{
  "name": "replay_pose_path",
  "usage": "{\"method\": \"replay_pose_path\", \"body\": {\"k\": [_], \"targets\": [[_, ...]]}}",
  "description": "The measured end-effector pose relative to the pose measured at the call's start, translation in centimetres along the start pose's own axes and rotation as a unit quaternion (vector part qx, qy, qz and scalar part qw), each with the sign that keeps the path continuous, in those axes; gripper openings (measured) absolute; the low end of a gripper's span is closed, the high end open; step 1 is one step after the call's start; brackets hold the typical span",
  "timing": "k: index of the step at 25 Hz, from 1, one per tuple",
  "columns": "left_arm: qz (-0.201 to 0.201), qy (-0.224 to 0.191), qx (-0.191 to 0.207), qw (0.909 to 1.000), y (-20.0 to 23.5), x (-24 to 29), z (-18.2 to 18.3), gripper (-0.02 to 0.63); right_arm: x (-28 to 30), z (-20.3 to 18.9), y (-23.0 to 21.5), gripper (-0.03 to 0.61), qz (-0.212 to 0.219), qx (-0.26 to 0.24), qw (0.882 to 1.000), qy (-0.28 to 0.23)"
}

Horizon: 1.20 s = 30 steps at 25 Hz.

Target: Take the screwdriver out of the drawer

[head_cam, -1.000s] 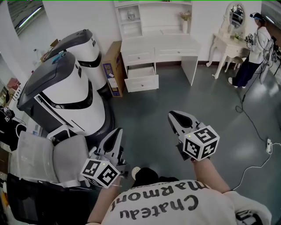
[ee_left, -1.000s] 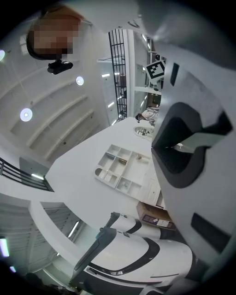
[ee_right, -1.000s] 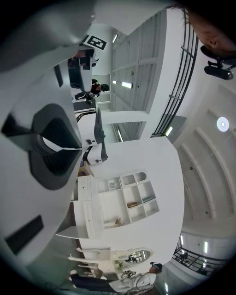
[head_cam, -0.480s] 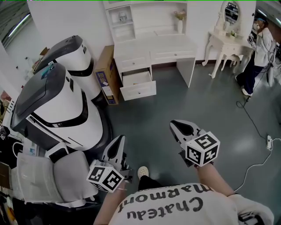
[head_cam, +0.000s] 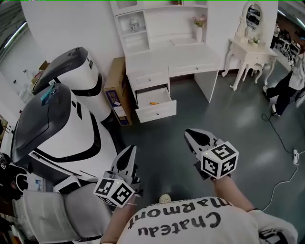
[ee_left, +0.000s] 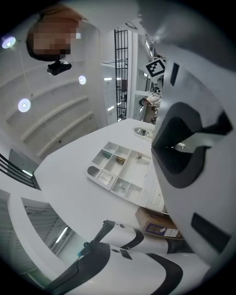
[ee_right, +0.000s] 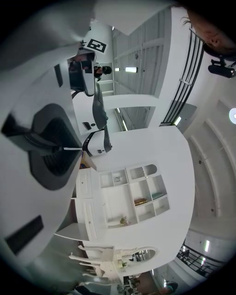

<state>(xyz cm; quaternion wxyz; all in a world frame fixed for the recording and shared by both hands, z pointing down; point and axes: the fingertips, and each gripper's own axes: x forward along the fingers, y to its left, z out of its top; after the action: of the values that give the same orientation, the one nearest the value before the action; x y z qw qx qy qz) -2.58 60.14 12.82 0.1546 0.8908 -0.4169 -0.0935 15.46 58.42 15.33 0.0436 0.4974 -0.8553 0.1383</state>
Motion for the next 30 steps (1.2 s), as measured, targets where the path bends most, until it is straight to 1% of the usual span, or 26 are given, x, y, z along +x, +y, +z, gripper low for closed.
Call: {"method": "replay_pose_path", "body": {"k": [4, 8, 16, 22, 30], "targets": [[-0.014, -0.002, 0.008, 0.9999, 3.1, 1.9, 2.1, 0.023, 4.0, 1.5, -0.3, 0.032, -0.006, 0.011, 1.000, -0.011], [-0.018, -0.005, 0.010, 0.9998, 5.8, 3.0, 3.4, 0.023, 7.0, 2.6, -0.4, 0.032, -0.007, 0.017, 1.000, -0.019], [-0.027, -0.011, 0.011, 0.9995, 9.4, 4.1, 5.0, 0.023, 10.6, 3.6, -0.6, 0.032, -0.019, 0.028, 0.999, -0.027], [-0.026, -0.018, 0.001, 0.9995, 11.2, 4.0, 5.4, 0.023, 11.7, 3.5, 0.1, 0.032, -0.023, 0.025, 0.999, -0.027], [-0.020, -0.009, -0.022, 0.9995, 12.1, 3.0, 3.8, 0.023, 12.2, 1.3, 1.4, 0.033, -0.021, 0.023, 1.000, 0.004]]}}
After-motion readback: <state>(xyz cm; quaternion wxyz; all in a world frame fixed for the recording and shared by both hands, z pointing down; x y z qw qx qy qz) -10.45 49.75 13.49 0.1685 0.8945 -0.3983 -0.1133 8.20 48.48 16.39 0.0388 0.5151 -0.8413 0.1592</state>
